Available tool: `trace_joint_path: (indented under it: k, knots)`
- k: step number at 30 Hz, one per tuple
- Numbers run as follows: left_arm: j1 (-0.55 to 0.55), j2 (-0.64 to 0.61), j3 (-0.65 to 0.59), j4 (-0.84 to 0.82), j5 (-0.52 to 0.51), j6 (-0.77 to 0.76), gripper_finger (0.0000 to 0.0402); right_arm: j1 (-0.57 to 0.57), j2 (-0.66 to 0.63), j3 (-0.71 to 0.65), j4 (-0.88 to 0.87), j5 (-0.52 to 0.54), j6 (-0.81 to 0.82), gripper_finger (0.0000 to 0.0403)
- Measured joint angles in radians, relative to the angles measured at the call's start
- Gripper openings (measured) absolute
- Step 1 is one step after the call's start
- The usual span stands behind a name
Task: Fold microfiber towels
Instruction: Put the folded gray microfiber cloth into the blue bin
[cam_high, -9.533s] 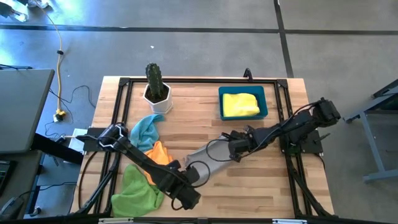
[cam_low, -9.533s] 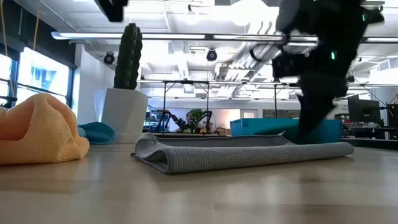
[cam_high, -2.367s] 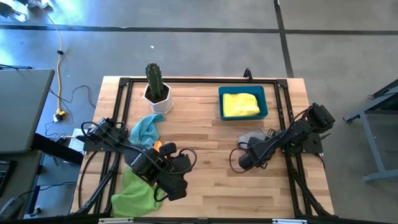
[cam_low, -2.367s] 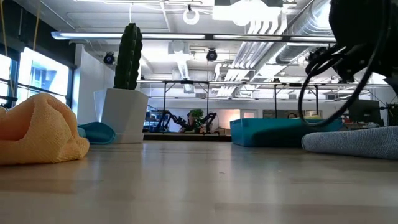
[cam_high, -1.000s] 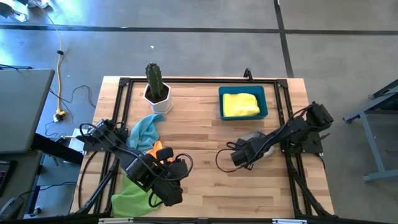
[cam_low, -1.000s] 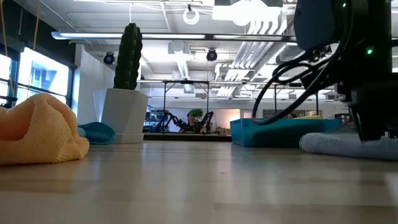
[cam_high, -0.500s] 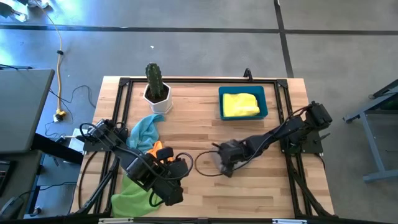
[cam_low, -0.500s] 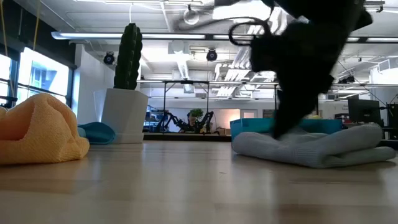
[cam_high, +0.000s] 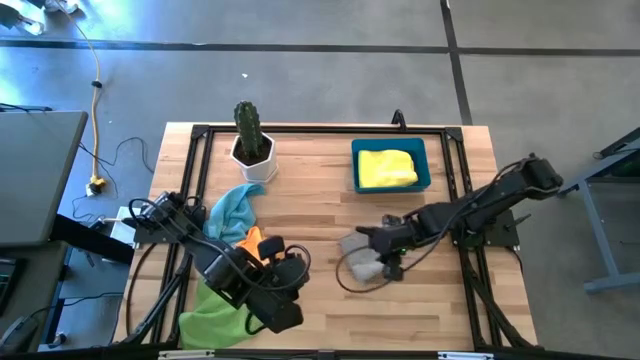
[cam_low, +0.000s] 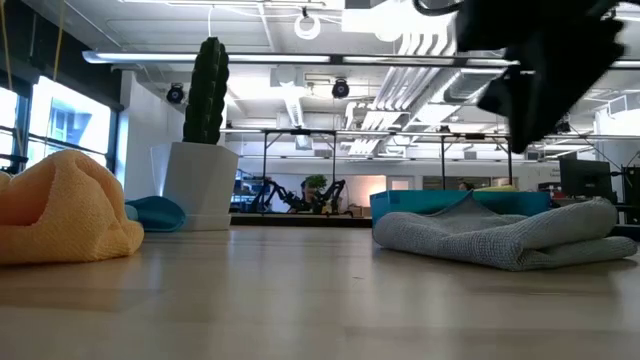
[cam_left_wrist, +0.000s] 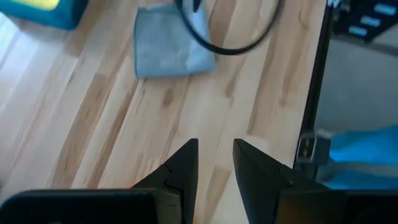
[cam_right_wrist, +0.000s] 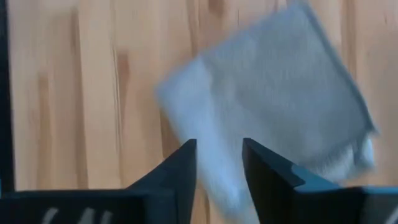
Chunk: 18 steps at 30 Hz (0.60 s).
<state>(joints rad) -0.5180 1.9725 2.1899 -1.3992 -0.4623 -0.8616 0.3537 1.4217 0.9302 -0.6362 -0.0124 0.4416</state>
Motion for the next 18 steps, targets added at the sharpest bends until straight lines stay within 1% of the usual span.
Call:
trace_joint_path:
  k: [2, 4, 8, 11, 13, 16, 18]
  knots:
    - [0.006, 0.013, 0.000, 0.030, -0.015, 0.000, 0.0090, 0.022, -0.022, 0.000, -0.079, 0.000, -0.029, 0.0142]
    - [0.014, 0.030, 0.000, 0.061, -0.022, 0.000, 0.0096, 0.045, -0.032, 0.000, -0.117, 0.002, -0.082, 0.0166]
    - [0.035, 0.069, 0.000, 0.111, -0.021, 0.000, 0.0117, 0.094, -0.032, -0.042, -0.112, 0.047, -0.236, 0.0200]
    - [0.045, 0.086, 0.000, 0.141, -0.029, -0.030, 0.0131, 0.120, -0.024, -0.103, -0.071, 0.065, -0.290, 0.0205]
    - [0.050, 0.091, 0.000, 0.170, -0.033, -0.054, 0.0136, 0.133, -0.022, -0.149, -0.012, 0.066, -0.308, 0.0203]
    - [0.048, 0.094, 0.000, 0.203, -0.040, -0.090, 0.0137, 0.149, -0.022, -0.210, 0.072, 0.084, -0.312, 0.0195]
    - [0.047, 0.094, 0.000, 0.221, -0.052, -0.119, 0.0136, 0.159, -0.022, -0.228, 0.099, 0.109, -0.316, 0.0190]
